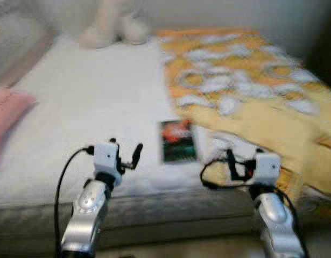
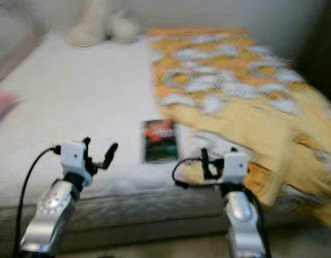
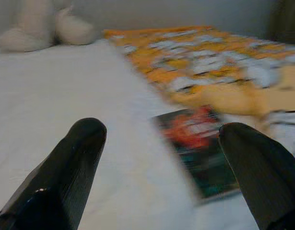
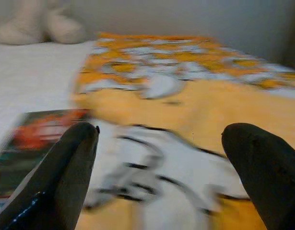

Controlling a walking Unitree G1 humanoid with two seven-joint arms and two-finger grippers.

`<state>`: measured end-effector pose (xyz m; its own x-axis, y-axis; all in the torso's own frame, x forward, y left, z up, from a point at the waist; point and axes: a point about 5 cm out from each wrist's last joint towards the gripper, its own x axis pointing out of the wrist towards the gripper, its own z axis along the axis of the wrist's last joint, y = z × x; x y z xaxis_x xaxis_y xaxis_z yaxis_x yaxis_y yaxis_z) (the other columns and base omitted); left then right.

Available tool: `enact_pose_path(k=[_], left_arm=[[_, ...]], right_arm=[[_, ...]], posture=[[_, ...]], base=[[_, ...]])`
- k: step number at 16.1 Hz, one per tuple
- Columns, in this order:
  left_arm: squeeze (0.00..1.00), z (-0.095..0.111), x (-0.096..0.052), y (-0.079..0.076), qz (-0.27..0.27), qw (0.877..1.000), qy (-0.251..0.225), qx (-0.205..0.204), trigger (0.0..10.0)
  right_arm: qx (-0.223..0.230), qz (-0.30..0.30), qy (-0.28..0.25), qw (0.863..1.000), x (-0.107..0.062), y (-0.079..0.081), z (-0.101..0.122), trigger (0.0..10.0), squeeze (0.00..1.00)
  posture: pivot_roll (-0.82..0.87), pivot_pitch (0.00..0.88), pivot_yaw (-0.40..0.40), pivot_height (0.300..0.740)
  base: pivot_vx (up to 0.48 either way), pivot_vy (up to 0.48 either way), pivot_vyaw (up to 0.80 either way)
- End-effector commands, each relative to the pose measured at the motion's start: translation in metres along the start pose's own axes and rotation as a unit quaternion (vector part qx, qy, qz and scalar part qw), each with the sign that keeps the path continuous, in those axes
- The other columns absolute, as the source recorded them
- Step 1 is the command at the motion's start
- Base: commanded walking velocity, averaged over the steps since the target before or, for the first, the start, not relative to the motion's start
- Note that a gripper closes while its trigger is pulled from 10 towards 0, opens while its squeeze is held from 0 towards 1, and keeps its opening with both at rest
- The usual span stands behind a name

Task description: Clean up the room

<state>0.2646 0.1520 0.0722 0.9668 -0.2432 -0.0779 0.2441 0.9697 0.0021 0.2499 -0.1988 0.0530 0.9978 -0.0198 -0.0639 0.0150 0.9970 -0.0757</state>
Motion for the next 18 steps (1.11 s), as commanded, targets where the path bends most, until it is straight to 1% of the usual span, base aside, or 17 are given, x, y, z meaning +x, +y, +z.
enact_pose_path(k=[1,3,5,7,10,11,13,18], left_arm=[[0.00,0.0068,0.0037,0.0013,0.004,1.000,-0.011,0.006,10.0],[0.00,0.0043,0.0059,0.0041,0.020,1.000,0.002,0.020,10.0],[0.00,0.0050,0.0067,0.0055,0.023,0.999,0.001,0.027,10.0],[0.00,0.0053,0.0074,0.0063,0.026,0.999,0.002,0.034,10.0],[0.00,0.0052,0.0081,0.0092,0.033,0.999,0.005,0.024,10.0],[0.00,0.0060,0.0083,0.0092,0.032,0.999,0.004,0.024,10.0],[0.00,0.0089,0.0090,0.0096,0.031,0.998,-0.001,0.052,10.0],[0.00,0.0100,0.0100,0.0089,0.032,0.999,0.000,0.039,10.0]], right_arm=[[0.003,-0.004,0.005,1.000,0.0002,0.0000,-0.0006,10.0,0.00],[0.003,-0.004,0.005,1.000,0.0000,0.0009,-0.0006,10.0,0.00],[0.002,-0.001,0.004,1.000,0.0006,0.0024,-0.0005,10.0,0.00],[0.002,0.004,0.003,1.000,0.0003,0.0039,-0.0009,10.0,0.00],[0.001,0.003,0.004,1.000,0.0000,0.0041,-0.0012,10.0,0.00],[0.001,0.004,0.004,1.000,-0.0001,0.0040,-0.0010,10.0,0.00],[0.000,0.005,0.003,1.000,-0.0005,0.0046,-0.0009,10.0,0.00],[0.001,0.008,0.004,1.000,-0.0018,0.0056,-0.0019,10.0,0.00]], posture=[[-0.04,0.000,0.011,0.740],[-0.04,0.000,0.012,0.740],[-0.04,0.000,0.016,0.740],[-0.04,0.000,0.016,0.740],[-0.04,0.000,0.015,0.740],[-0.04,0.000,0.014,0.740],[-0.04,0.000,0.014,0.740],[-0.04,0.000,0.017,0.740]], base=[[0.000,0.000,-0.77],[0.000,0.000,-0.76],[0.000,0.000,-0.76],[0.000,0.000,0.00],[0.000,0.000,0.00],[0.292,0.379,0.00],[0.461,0.000,0.00],[0.480,0.000,0.00]])
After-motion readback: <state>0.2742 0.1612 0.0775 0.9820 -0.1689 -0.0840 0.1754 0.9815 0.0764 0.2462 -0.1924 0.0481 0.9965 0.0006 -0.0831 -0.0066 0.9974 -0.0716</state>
